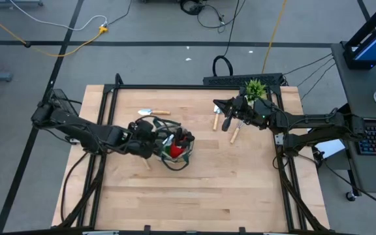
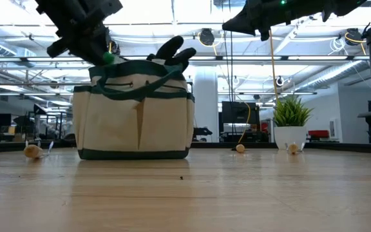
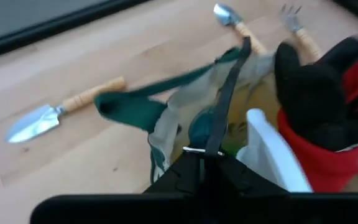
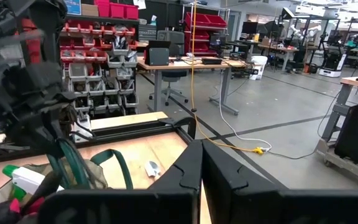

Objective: Pick & Place Garden tools in Gardening bag
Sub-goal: Put the green shear scissors into the brown gardening bag, then put the left brown trowel into the brown gardening bag

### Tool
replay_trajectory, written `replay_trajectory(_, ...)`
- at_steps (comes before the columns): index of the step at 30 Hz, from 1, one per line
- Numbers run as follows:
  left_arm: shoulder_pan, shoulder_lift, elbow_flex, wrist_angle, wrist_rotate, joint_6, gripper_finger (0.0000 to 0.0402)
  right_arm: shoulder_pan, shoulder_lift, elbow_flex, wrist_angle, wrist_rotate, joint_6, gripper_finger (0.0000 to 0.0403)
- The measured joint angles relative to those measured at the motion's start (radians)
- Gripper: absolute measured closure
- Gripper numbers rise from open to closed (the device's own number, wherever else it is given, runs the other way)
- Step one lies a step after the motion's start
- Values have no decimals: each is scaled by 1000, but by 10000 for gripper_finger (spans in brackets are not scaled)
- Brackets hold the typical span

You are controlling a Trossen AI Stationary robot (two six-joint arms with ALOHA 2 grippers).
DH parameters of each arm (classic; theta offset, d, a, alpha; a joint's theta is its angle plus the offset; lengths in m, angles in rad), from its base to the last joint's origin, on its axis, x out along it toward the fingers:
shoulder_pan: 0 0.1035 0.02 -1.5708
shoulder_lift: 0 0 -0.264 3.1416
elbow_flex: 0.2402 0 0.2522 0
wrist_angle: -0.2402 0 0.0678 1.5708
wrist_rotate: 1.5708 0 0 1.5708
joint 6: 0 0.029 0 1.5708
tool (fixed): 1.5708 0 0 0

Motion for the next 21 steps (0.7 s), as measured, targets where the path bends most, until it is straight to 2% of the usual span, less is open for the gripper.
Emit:
replay_trajectory(8, 0, -126, 0, 0, -25, 74, 317, 0, 0, 0, 0, 0, -1, 403)
replay_trajectory(12, 0, -143, 0, 0, -28, 96, 294, 0, 0, 0, 1, 0, -2, 403)
replay_trajectory(18, 0, -153, 0, -13, -36, 172, 276, 0, 0, 0, 22, 0, -3, 403)
replay_trajectory(21, 7, -202, 1, -60, -97, 197, 275, 0, 0, 0, 29, 0, -3, 403)
